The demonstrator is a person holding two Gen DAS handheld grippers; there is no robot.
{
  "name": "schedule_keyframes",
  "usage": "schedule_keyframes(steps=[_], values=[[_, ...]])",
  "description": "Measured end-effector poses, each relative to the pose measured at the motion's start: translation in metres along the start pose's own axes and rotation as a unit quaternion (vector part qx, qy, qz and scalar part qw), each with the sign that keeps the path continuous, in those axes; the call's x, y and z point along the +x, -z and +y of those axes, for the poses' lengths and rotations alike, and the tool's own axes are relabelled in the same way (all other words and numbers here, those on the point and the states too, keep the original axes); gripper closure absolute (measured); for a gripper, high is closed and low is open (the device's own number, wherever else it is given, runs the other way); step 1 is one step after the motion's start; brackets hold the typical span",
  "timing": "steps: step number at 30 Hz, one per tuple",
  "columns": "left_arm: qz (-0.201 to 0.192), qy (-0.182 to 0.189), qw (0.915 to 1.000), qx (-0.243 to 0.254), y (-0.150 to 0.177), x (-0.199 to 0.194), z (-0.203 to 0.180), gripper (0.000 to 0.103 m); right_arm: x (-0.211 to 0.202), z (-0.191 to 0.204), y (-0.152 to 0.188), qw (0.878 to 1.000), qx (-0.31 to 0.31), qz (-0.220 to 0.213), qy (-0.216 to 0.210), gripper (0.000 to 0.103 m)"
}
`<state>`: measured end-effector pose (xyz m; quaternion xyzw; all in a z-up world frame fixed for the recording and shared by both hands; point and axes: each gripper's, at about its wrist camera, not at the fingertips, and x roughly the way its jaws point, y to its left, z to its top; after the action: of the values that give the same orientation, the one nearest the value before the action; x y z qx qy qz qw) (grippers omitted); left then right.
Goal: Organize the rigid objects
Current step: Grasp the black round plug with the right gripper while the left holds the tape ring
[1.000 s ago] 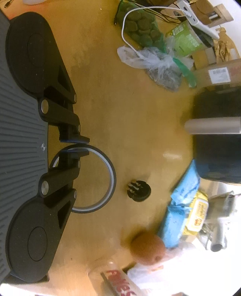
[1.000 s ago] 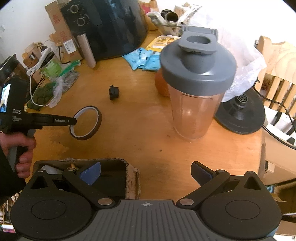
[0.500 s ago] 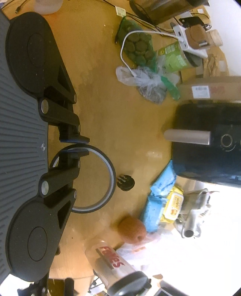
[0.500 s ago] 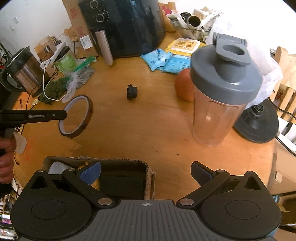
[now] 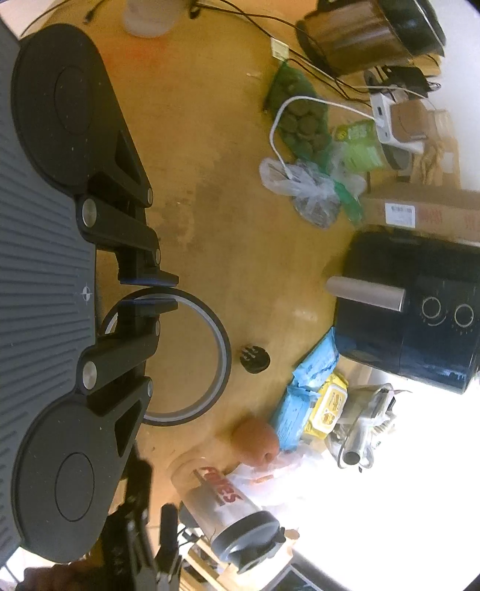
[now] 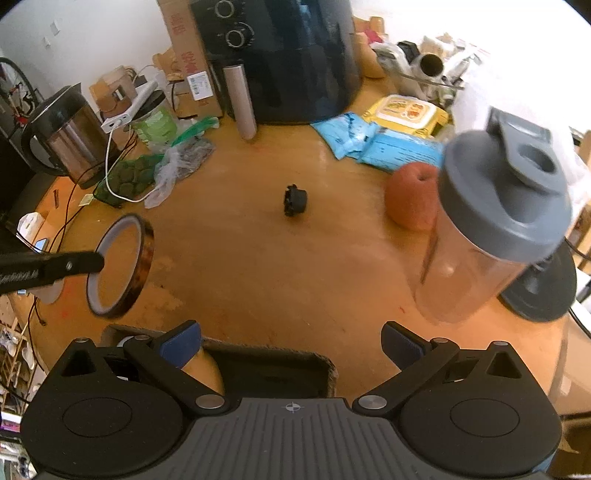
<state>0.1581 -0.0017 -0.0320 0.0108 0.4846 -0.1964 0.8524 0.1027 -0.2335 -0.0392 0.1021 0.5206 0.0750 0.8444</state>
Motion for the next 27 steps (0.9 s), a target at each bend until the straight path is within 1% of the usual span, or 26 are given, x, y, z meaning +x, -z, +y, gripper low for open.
schedule_keyframes(steps=[13, 19, 27], values=[[0.002, 0.0, 0.9994, -0.034, 0.022, -0.023, 0.018, 0.096, 0.02, 0.019, -0.027, 1.0, -0.019, -0.014, -0.01, 0.0], [0.005, 0.002, 0.9986, -0.052, 0.03, -0.028, 0.028, 0.096, 0.031, 0.024, -0.04, 1.0, -0.02, -0.017, -0.008, 0.0], [0.003, 0.007, 0.9983, -0.057, 0.036, -0.031, 0.037, 0.096, 0.048, 0.028, -0.056, 0.999, -0.024, -0.035, 0.002, 0.001]])
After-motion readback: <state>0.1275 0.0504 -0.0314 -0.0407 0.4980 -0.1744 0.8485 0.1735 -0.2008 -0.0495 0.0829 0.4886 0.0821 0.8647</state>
